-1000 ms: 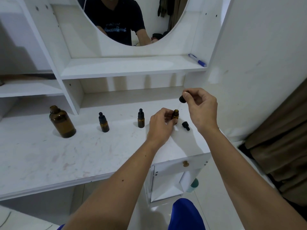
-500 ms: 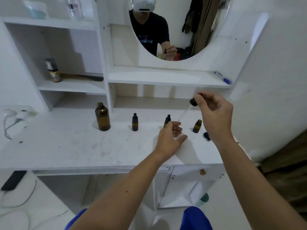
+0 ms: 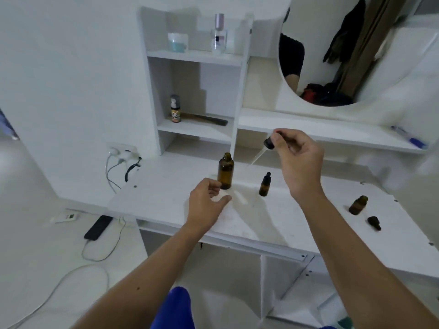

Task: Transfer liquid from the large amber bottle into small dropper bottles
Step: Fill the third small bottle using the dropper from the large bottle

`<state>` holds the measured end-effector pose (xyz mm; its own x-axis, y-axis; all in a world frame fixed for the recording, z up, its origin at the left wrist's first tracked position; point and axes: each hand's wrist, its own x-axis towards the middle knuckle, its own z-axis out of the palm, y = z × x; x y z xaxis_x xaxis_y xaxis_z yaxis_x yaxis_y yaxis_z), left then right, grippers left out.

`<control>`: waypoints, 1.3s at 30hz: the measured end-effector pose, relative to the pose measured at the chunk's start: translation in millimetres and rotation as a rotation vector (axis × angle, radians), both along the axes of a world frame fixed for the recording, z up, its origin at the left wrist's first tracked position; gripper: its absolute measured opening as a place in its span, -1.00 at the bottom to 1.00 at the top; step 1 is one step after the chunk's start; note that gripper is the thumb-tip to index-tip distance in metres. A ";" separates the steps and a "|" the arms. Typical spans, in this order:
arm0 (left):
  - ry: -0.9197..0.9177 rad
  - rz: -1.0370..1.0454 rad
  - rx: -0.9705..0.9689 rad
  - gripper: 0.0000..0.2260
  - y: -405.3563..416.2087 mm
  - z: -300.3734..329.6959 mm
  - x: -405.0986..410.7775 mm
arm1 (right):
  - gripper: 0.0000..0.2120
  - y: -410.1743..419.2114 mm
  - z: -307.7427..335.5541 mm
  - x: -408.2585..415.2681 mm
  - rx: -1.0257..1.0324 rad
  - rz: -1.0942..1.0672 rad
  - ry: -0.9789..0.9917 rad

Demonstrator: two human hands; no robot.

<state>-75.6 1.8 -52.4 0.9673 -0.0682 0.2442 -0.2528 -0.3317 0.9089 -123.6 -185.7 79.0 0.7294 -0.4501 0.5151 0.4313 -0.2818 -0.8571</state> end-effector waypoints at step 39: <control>0.083 0.015 -0.070 -0.51 -12.0 1.7 51.1 | -0.98 44.3 -42.5 86.9 -0.171 0.075 0.279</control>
